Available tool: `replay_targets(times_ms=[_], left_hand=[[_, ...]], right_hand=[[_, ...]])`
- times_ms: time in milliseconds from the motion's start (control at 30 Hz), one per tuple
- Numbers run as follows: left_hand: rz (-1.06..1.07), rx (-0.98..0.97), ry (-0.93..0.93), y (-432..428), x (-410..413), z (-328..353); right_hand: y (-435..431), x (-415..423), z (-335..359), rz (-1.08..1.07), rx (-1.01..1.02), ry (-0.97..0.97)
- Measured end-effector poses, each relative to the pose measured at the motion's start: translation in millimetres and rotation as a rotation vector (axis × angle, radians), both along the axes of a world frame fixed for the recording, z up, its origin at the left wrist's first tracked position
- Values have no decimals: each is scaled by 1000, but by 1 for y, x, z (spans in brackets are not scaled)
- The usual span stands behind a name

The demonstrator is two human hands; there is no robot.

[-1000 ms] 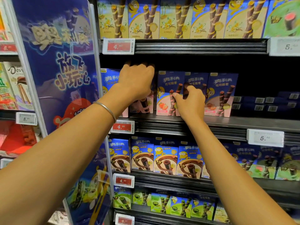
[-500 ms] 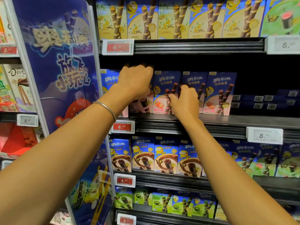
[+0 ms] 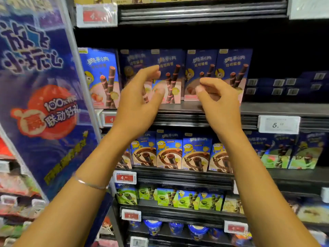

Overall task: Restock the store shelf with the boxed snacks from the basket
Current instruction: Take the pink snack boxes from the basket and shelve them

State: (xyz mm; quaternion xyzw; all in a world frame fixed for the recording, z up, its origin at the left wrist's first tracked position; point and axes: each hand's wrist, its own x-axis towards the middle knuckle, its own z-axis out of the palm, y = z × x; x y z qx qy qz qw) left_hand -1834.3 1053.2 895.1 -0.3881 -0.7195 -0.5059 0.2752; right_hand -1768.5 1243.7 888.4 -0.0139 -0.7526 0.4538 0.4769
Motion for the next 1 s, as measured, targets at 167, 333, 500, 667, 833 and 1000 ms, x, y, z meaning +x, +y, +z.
replay_targets(times_ms=[167,333,500,667,833,1000], left_hand=[[-55,248,-274,6,51,-118],[-24,180,-683,17,109,-247],[20,-119,-1002,21,188,-372],[-49,-468,-1263,13,278,-499],[-53,-658,-1414,17,356,-590],[-32,-776,-1462,41,416,-669]], right_hand=[[24,66,-63,97,-249,109],[50,132,-197,56,-425,-217],[47,244,-348,-103,-482,-692],[39,370,-459,-252,-731,-990],[44,447,-532,-393,-861,-1137],[83,491,-624,-453,-853,-1325]])
